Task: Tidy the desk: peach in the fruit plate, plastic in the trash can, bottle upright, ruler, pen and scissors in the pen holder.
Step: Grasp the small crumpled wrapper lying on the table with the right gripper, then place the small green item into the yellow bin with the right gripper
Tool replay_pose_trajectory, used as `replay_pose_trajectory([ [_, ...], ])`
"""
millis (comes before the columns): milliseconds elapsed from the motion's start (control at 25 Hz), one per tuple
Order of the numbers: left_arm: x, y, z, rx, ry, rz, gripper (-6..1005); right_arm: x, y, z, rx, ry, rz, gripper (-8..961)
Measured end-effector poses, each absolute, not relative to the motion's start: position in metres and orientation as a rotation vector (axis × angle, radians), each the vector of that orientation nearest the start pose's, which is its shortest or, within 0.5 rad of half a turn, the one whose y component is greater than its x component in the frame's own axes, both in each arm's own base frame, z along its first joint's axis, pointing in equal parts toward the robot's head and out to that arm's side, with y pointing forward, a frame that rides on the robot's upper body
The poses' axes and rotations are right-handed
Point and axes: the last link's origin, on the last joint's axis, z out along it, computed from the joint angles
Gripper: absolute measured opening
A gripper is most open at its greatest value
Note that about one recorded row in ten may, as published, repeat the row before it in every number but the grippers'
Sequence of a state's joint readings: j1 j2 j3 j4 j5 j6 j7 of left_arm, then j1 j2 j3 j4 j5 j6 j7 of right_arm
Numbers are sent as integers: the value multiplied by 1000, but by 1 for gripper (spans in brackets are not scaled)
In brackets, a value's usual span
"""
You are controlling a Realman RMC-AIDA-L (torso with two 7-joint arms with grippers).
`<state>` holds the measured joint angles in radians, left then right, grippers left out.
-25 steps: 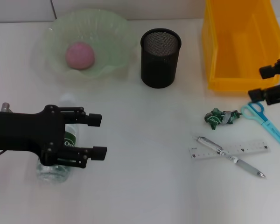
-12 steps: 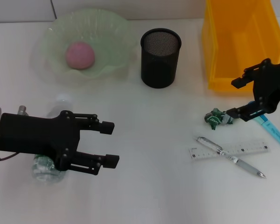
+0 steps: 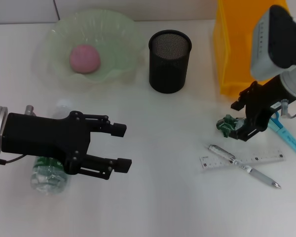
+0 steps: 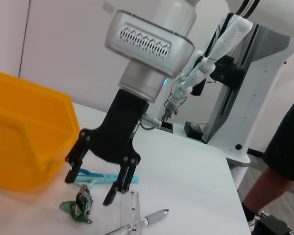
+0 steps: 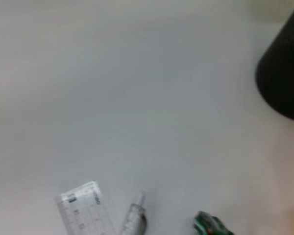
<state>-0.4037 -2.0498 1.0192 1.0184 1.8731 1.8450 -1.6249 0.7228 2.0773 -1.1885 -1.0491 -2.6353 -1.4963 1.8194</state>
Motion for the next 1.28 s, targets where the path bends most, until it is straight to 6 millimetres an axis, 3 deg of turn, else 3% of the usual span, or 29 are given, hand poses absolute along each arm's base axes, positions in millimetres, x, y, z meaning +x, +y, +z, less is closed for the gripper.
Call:
replay_pose_trajectory([
  [240, -220, 286, 21, -3090, -477, -648, 812, 212, 387, -29, -2893, 232, -650, 764],
  [640, -220, 291, 20, -3059, -484, -646, 812, 211, 388, -36, -2889, 247, -698, 763],
  [1040, -220, 292, 19, -3054, -468, -646, 812, 205, 382, -28, -2901, 268, -648, 345],
  [1160, -220, 292, 19, -3054, -468, -645, 812, 204, 380, -24, -2903, 270, -635, 123],
  [1280, -220, 292, 19, -3055, -468, -645, 812, 201, 376, -17, -2901, 270, -582, 61],
])
